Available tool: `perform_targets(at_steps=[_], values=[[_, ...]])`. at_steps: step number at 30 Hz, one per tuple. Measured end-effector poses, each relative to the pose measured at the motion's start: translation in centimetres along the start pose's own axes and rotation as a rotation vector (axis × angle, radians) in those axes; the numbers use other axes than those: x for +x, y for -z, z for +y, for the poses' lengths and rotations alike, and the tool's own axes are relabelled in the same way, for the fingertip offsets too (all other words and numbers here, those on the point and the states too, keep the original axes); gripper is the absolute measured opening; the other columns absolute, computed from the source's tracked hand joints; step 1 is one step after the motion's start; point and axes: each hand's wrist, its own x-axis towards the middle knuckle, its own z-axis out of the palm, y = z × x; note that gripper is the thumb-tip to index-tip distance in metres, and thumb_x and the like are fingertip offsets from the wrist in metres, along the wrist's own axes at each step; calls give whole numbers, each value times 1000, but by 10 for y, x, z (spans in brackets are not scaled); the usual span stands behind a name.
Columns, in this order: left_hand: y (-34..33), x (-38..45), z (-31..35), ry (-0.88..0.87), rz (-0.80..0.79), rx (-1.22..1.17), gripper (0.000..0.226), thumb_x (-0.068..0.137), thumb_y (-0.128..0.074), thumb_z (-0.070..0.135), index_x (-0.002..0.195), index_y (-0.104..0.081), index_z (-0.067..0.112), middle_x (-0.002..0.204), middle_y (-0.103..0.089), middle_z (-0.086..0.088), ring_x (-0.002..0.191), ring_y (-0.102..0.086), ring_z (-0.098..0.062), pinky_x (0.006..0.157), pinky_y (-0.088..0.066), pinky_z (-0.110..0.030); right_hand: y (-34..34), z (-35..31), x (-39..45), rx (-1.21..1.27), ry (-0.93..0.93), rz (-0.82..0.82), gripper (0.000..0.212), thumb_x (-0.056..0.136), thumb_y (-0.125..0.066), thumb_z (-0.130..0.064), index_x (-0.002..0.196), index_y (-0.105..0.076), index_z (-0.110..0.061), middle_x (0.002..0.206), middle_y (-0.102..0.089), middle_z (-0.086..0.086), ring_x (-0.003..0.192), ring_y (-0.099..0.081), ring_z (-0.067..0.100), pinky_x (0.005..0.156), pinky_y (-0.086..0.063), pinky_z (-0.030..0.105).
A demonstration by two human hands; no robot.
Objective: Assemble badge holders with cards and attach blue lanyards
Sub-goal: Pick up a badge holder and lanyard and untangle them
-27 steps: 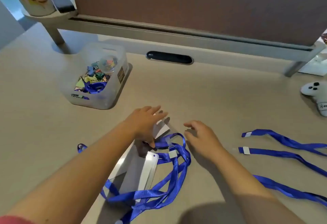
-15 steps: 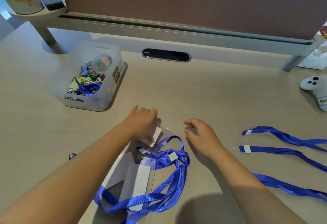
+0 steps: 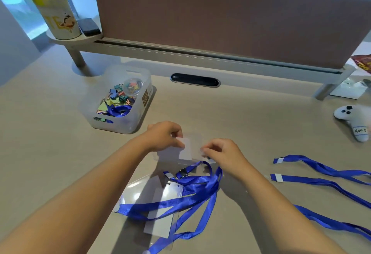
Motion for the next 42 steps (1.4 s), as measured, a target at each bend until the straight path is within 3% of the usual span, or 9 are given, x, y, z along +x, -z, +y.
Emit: perform_targets(at_steps=[3,8,13,17,23,29,33,37,42], values=[[4,-9,3,-23,41,-124,18,74,-68,27,76,-56,14,76,-53,-1,81,-50,-23,82,-44,-43,2,-10,-4,23,17,16,28,87,-51,-4,65,-56,-21,65,-58,-4,67,-56,10,68,-45,22],[5,-23,14,-111,175,-337,28,72,-70,25,95,-56,19,101,-55,2,101,-51,-16,90,-45,-35,1,-30,-9,117,41,32,28,90,-47,-3,65,-52,-17,63,-57,0,58,-52,9,58,-42,15],[9,-27,23,-159,242,-392,19,77,-64,19,66,-51,26,70,-52,5,70,-48,-13,67,-42,-26,7,-46,-15,155,70,-13,18,91,-48,-6,76,-57,-10,64,-57,1,57,-52,10,51,-45,7],[17,-30,23,-136,260,-368,14,79,-62,19,71,-51,24,73,-52,3,76,-48,-17,67,-41,-25,13,-50,-17,65,48,-99,8,89,-52,-8,86,-59,-9,68,-58,-1,60,-53,8,62,-45,15],[14,-35,27,-123,417,-282,42,78,-64,21,117,-50,16,128,-52,-5,120,-43,-20,101,-35,-36,13,-58,-15,98,63,-61,17,89,-54,-11,72,-58,-13,65,-58,-1,55,-48,8,50,-41,9],[10,-43,30,-184,423,-261,35,72,-69,22,103,-58,10,110,-62,-8,94,-51,-13,89,-45,-35,12,-63,-10,119,98,-8,20,90,-48,-4,77,-60,-14,68,-59,-2,50,-52,-2,45,-39,2],[11,-42,34,-197,468,-119,35,75,-67,27,103,-56,9,107,-63,-8,88,-50,-11,79,-45,-29,9,-64,-10,107,124,23,19,89,-49,-3,98,-65,-1,69,-57,-3,58,-46,8,44,-39,2],[14,-44,39,-243,499,-41,29,77,-65,24,98,-56,5,102,-65,-12,83,-49,-12,72,-39,-23,8,-68,-11,97,138,19,20,89,-49,-3,97,-67,-1,72,-58,-4,60,-46,6,47,-41,4],[18,-45,39,-268,488,-99,25,76,-65,20,90,-61,0,95,-68,-18,82,-58,-22,75,-48,-30,7,-69,-10,16,170,37,20,90,-48,-4,96,-67,-2,71,-58,-6,64,-49,5,49,-41,4]])
